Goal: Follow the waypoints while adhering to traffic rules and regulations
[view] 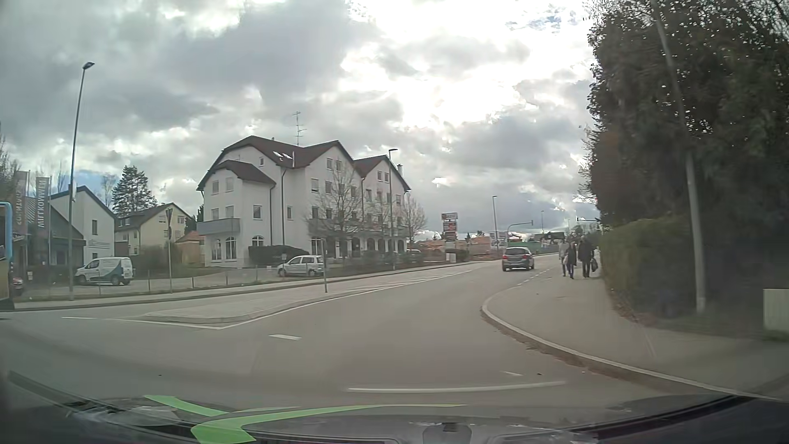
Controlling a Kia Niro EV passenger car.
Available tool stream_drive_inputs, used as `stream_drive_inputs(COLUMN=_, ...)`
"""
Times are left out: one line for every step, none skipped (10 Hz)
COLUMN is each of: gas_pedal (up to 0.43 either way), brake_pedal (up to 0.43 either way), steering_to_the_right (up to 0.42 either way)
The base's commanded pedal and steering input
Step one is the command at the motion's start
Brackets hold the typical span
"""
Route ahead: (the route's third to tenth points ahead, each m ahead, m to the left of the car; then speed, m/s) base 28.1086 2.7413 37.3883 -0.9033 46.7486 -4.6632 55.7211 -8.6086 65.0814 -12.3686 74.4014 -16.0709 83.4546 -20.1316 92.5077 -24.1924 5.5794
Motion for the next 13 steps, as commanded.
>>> stream_drive_inputs(gas_pedal=0.110, brake_pedal=0.000, steering_to_the_right=-0.195)
stream_drive_inputs(gas_pedal=0.110, brake_pedal=0.000, steering_to_the_right=-0.160)
stream_drive_inputs(gas_pedal=0.118, brake_pedal=0.000, steering_to_the_right=-0.136)
stream_drive_inputs(gas_pedal=0.130, brake_pedal=0.000, steering_to_the_right=-0.106)
stream_drive_inputs(gas_pedal=0.130, brake_pedal=0.000, steering_to_the_right=-0.073)
stream_drive_inputs(gas_pedal=0.130, brake_pedal=0.000, steering_to_the_right=-0.040)
stream_drive_inputs(gas_pedal=0.130, brake_pedal=0.000, steering_to_the_right=-0.017)
stream_drive_inputs(gas_pedal=0.130, brake_pedal=0.000, steering_to_the_right=0.019)
stream_drive_inputs(gas_pedal=0.138, brake_pedal=0.000, steering_to_the_right=0.050)
stream_drive_inputs(gas_pedal=0.157, brake_pedal=0.000, steering_to_the_right=0.077)
stream_drive_inputs(gas_pedal=0.177, brake_pedal=0.000, steering_to_the_right=0.103)
stream_drive_inputs(gas_pedal=0.220, brake_pedal=0.000, steering_to_the_right=0.129)
stream_drive_inputs(gas_pedal=0.240, brake_pedal=0.000, steering_to_the_right=0.148)
